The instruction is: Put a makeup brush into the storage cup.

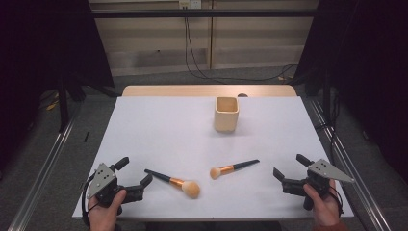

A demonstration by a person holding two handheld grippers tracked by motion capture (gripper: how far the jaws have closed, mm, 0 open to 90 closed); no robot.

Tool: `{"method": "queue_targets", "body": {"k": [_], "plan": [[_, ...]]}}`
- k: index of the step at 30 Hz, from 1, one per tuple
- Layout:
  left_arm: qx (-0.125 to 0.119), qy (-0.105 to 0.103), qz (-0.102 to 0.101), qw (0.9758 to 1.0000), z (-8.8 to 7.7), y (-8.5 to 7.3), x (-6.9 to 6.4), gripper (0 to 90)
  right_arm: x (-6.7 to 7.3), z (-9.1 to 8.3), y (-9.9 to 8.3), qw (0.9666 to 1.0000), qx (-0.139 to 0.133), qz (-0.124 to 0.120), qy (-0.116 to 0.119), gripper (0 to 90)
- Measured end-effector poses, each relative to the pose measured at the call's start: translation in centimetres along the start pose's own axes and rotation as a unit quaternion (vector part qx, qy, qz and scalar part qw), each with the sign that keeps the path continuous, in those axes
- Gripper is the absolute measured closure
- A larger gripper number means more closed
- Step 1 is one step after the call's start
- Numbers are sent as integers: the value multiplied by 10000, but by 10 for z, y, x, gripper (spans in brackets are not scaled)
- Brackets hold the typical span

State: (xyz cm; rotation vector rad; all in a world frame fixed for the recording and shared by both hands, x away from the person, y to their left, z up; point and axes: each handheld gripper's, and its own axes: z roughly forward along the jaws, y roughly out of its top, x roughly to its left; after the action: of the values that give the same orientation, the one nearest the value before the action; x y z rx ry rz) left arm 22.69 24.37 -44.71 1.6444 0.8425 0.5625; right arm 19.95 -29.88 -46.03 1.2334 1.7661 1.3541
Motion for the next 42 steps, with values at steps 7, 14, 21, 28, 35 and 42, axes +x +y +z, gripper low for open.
{"method": "queue_targets", "body": {"k": [7,14,21,28,35,42], "plan": [[102,25,48,9999,1,1,2,20,-2,1,-1,10000,-9,26,14,0],[103,27,42,9999,-2,2,1,24,3,1,0,10000,-16,-8,82,0],[82,-39,113,9999,-2,10,1,25,6,0,1,9999,-36,-95,116,0],[97,-93,138,9998,2,18,-2,25,5,0,0,9999,-47,-37,142,0],[122,-181,326,9992,8,25,-3,25,5,1,1,9998,-49,4,180,0],[110,-456,231,9986,24,32,-10,22,5,2,1,9999,-31,-12,161,0]]}}
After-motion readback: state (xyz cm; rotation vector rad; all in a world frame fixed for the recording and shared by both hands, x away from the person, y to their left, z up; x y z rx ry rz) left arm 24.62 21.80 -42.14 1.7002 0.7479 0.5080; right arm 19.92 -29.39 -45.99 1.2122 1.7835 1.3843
